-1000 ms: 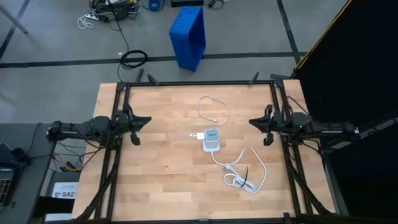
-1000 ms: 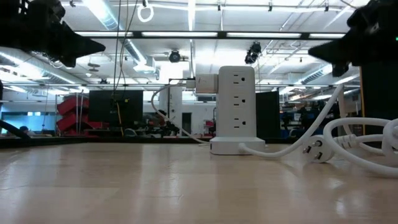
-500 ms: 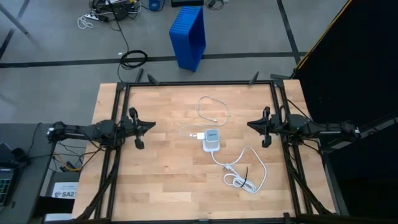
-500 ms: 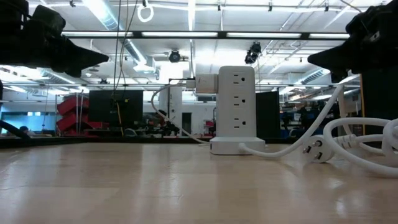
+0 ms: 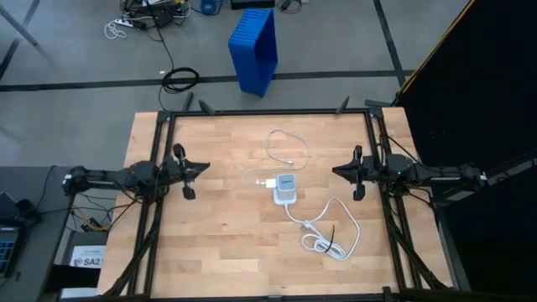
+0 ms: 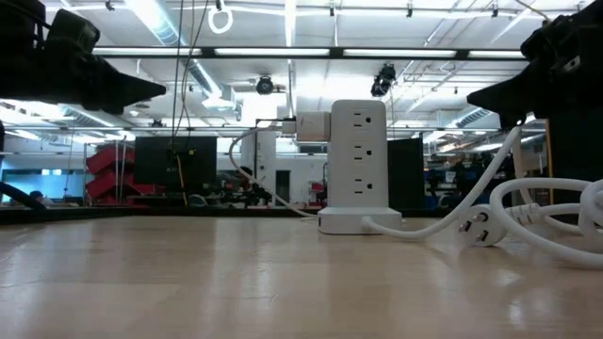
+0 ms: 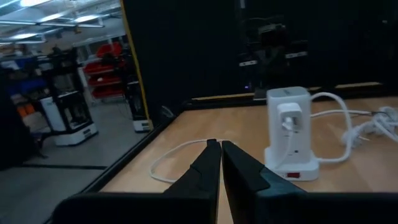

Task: Insert USB
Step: Return to Home Position

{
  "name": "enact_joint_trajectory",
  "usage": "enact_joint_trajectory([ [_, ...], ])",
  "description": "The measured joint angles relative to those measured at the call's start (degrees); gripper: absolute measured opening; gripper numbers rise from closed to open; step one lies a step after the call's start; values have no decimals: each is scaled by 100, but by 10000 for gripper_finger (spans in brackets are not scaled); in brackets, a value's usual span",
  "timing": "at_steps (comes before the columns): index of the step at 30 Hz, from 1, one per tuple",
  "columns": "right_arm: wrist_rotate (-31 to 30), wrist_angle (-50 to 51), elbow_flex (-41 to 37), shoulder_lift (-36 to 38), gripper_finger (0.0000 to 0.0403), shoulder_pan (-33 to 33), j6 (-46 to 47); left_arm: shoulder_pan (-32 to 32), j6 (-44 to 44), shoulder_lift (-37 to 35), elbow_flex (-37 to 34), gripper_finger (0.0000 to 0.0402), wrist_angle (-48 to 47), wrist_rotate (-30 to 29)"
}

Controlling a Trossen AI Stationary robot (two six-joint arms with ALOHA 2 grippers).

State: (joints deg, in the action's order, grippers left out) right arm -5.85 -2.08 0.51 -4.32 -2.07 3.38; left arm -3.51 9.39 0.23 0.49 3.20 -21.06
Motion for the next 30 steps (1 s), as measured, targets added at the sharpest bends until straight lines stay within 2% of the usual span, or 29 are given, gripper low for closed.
enact_joint_trajectory([
  [4, 2, 1, 0, 0, 0, 0, 2, 374, -57, 0, 0, 0, -11, 30],
  [10, 3, 3, -2, 2, 0, 0, 91, 678, -103, 2, 0, 0, -101, 816],
  [16, -230, 12, -4, -4, 4, -2, 66, 723, -182, 2, 0, 0, -120, 833],
  [30, -208, 8, -4, -7, 4, -2, 57, 721, -252, 5, -7, 0, -32, 810],
])
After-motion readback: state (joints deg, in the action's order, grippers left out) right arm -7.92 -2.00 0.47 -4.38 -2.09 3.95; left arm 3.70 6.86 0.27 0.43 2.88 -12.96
